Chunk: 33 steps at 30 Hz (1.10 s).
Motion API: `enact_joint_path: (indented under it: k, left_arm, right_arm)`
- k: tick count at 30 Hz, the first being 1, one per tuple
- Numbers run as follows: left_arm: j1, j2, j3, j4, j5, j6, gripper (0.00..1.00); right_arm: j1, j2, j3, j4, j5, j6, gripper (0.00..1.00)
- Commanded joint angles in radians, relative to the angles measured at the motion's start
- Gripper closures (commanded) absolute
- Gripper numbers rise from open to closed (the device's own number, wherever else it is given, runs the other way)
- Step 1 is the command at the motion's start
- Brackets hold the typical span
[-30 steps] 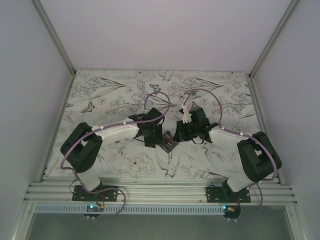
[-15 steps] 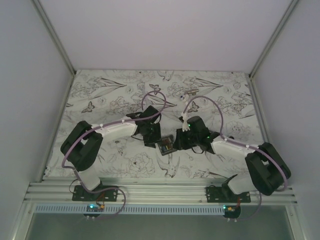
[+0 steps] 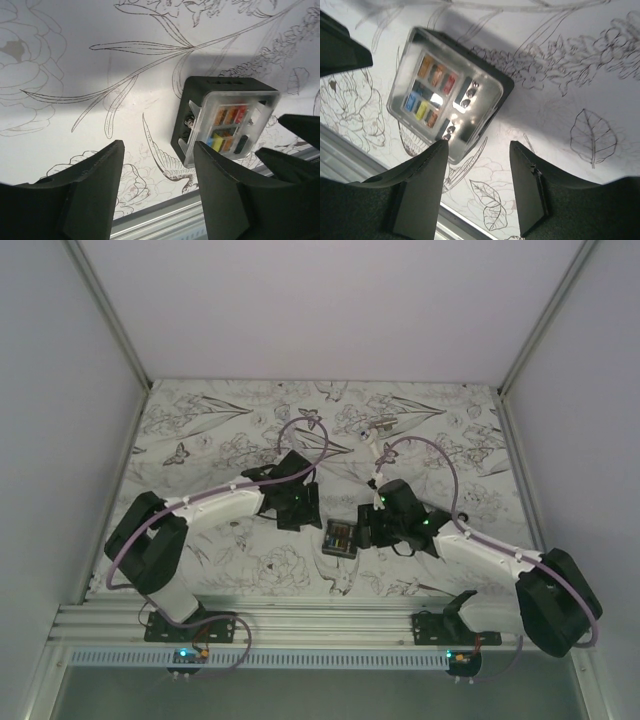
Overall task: Snap on the fuse box
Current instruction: Close the fuse box cover on the fuse box base.
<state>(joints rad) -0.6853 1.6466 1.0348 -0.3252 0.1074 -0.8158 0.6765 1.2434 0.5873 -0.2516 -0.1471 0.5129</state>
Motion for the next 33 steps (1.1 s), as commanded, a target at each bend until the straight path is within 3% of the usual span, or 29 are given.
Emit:
enact_joint_path:
  k: [1,13,25,30,33]
  left_arm:
    - [0.003,-0.014,0.021,-0.024,0.018,0.047,0.38]
    - [-0.045,0.138,0.136,-0.018,0.083,0.057,0.39]
    - [-0.032,0.257,0.081,-0.018,0.064,0.002,0.56]
    - [0.002,0.232,0.053,-0.015,0.051,0.013,0.55]
    - [0.003,0.143,0.041,-0.014,0.003,0.052,0.49]
  right_arm:
    - [-0.015,0.013,0.048,0.054,0.093,0.044,0.42]
    - [-0.037,0.115,0.02,0.232,0.034,0.126,0.46]
    - [-0.035,0.228,-0.029,0.254,-0.015,0.118,0.6]
    - [-0.033,0.259,0.013,0.262,-0.019,0.092,0.63]
    - [-0.034,0.192,0.044,0.251,0.018,0.054,0.58]
